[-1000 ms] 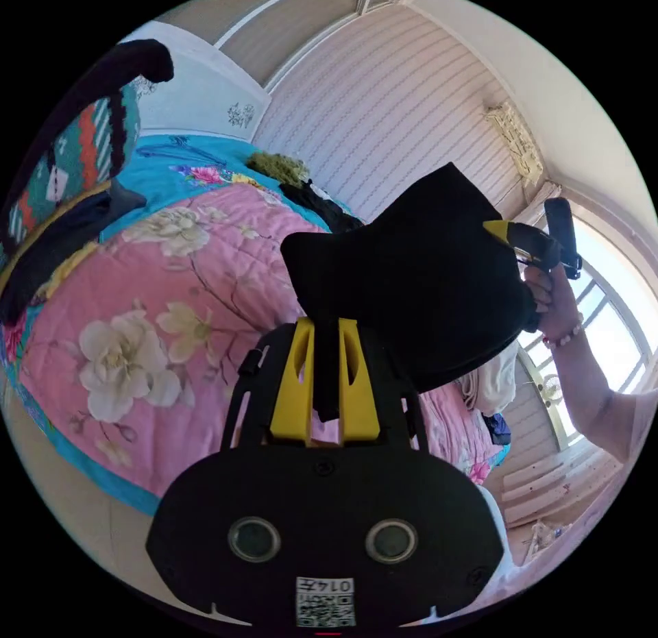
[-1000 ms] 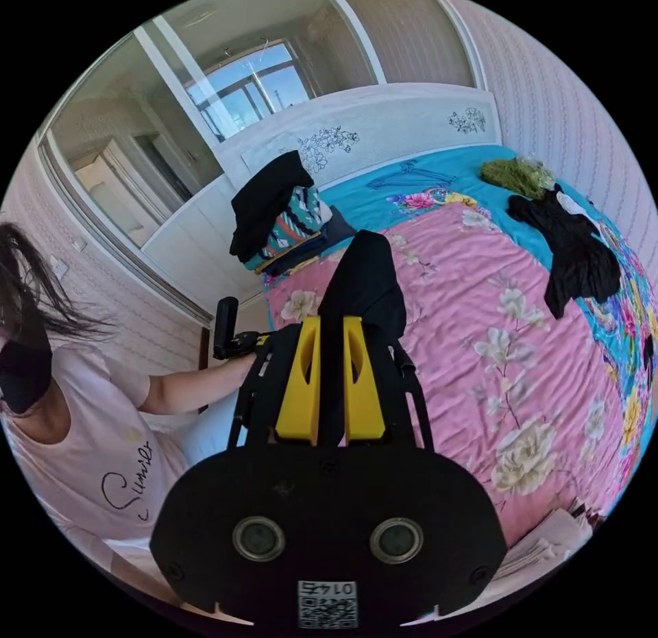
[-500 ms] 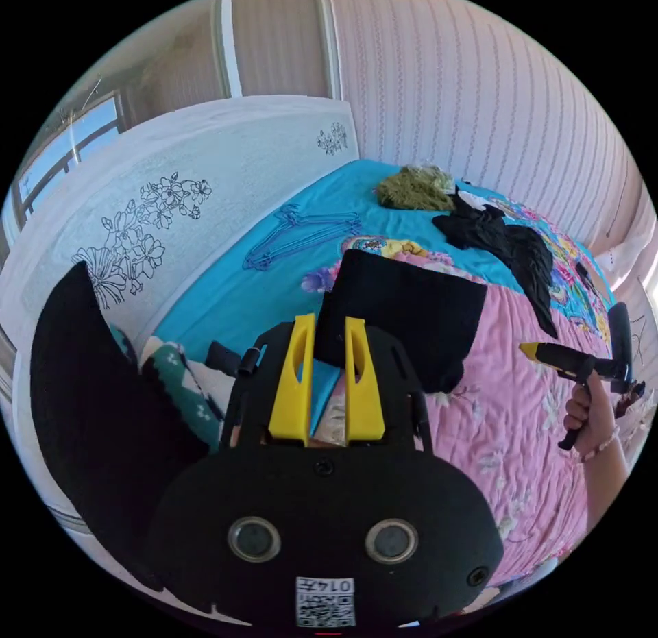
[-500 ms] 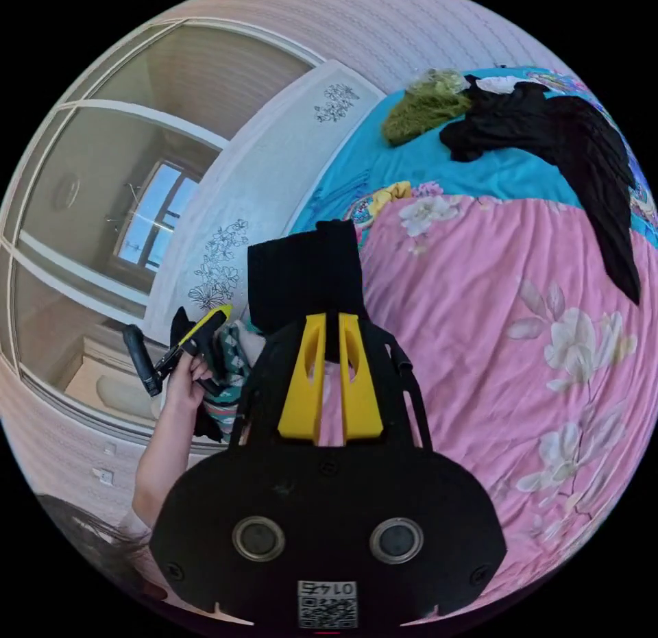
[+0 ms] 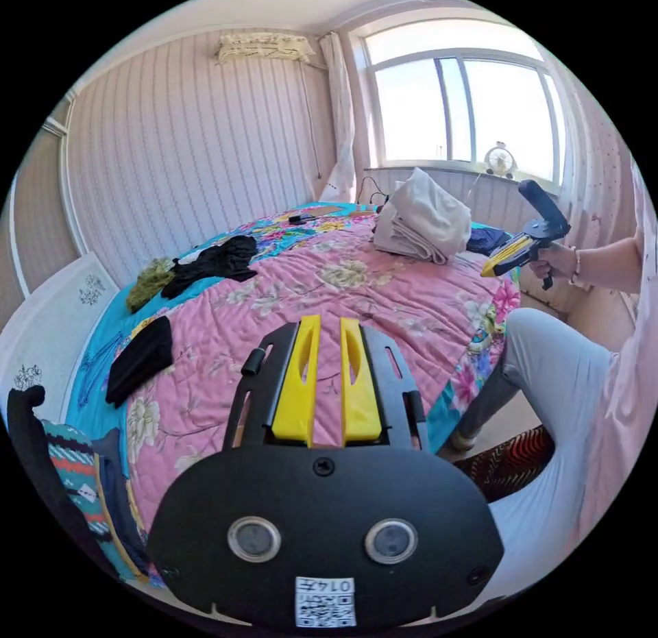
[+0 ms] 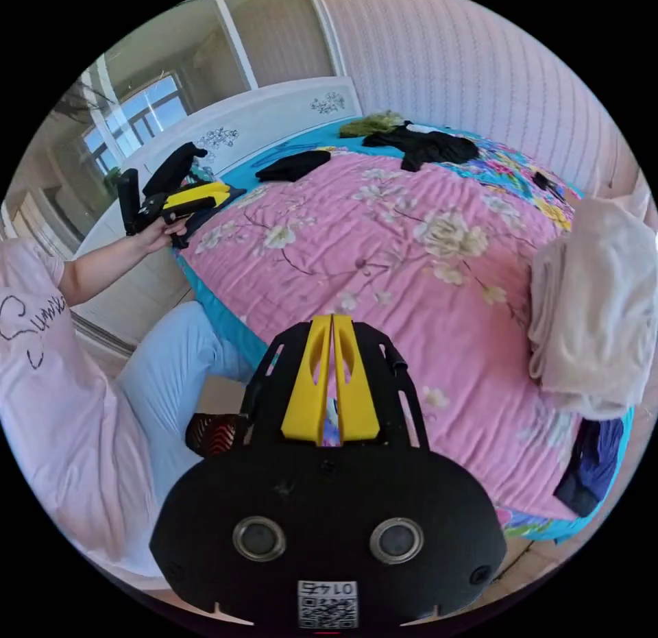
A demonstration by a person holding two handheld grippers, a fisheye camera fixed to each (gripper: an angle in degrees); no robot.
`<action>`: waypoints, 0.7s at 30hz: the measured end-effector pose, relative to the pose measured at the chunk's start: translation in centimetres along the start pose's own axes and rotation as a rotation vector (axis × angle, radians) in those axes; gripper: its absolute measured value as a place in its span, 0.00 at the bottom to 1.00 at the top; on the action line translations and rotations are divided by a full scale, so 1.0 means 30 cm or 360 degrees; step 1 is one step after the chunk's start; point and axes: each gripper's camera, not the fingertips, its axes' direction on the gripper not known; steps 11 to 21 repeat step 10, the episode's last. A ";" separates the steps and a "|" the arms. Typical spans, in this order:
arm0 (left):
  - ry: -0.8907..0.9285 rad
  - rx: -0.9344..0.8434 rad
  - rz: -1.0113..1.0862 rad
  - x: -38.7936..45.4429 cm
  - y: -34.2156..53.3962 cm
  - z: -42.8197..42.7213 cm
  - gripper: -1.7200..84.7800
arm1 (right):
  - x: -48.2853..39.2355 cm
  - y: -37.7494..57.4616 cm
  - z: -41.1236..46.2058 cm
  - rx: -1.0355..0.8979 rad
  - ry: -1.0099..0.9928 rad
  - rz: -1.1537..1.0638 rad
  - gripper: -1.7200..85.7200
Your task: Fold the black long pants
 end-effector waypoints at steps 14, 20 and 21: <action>0.0613 0.0034 0.0018 0.906 -0.257 0.211 0.20 | 0.124 0.999 -0.730 0.0536 0.0634 0.0875 0.17; 0.0613 0.0034 0.0018 0.906 -0.257 0.211 0.20 | 0.124 0.999 -0.730 0.0536 0.0634 0.0875 0.17; 0.0613 0.0034 0.0018 0.906 -0.257 0.211 0.20 | 0.124 0.999 -0.730 0.0536 0.0634 0.0875 0.17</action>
